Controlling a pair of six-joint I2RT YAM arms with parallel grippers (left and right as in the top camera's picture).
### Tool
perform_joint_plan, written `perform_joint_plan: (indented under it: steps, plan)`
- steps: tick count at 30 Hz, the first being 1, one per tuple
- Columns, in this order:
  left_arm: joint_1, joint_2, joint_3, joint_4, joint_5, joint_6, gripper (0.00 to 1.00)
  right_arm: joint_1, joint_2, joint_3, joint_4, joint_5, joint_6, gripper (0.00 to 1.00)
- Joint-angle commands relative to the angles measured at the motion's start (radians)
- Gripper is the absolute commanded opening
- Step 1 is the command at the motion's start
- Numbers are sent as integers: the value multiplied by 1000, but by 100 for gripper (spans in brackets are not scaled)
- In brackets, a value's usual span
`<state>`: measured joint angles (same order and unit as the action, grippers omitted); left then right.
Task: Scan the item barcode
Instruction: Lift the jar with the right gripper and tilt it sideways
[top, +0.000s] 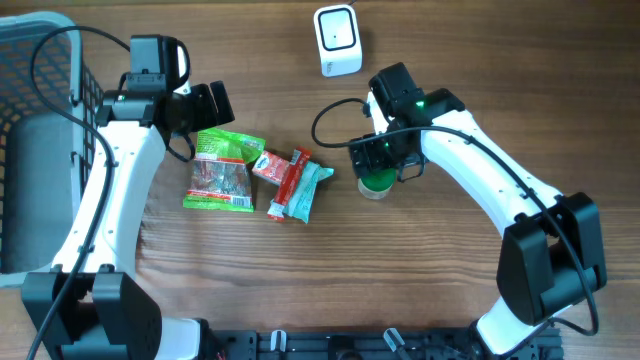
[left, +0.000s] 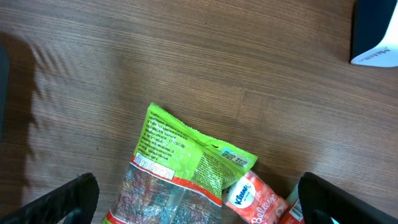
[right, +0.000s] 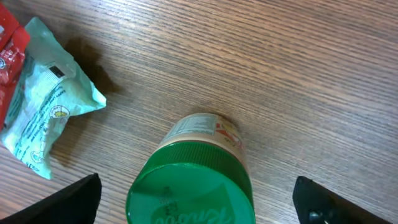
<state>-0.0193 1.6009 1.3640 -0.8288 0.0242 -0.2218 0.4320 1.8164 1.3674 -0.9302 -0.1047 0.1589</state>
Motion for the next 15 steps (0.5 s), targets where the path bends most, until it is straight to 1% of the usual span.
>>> perform_joint_plan:
  steps: [1, 4, 5, 7, 10, 15]
  plan:
    - [3, 7, -6, 3, -6, 13, 100, -1, 13, -1, 7, -8, -2, 100]
    - [3, 7, -6, 3, -6, 13, 100, -1, 13, -2, 5, -8, -2, 100]
    - [3, 7, -6, 3, -6, 13, 100, -1, 13, -2, 3, -8, 0, 98]
    - [3, 7, -6, 3, -6, 13, 100, -1, 13, -2, 3, -8, 9, 90]
    - [3, 7, -6, 3, -6, 13, 100, -1, 13, -2, 1, -8, 37, 84]
    - [3, 7, -6, 3, -6, 13, 100, -1, 13, -18, 0, -8, 54, 84]
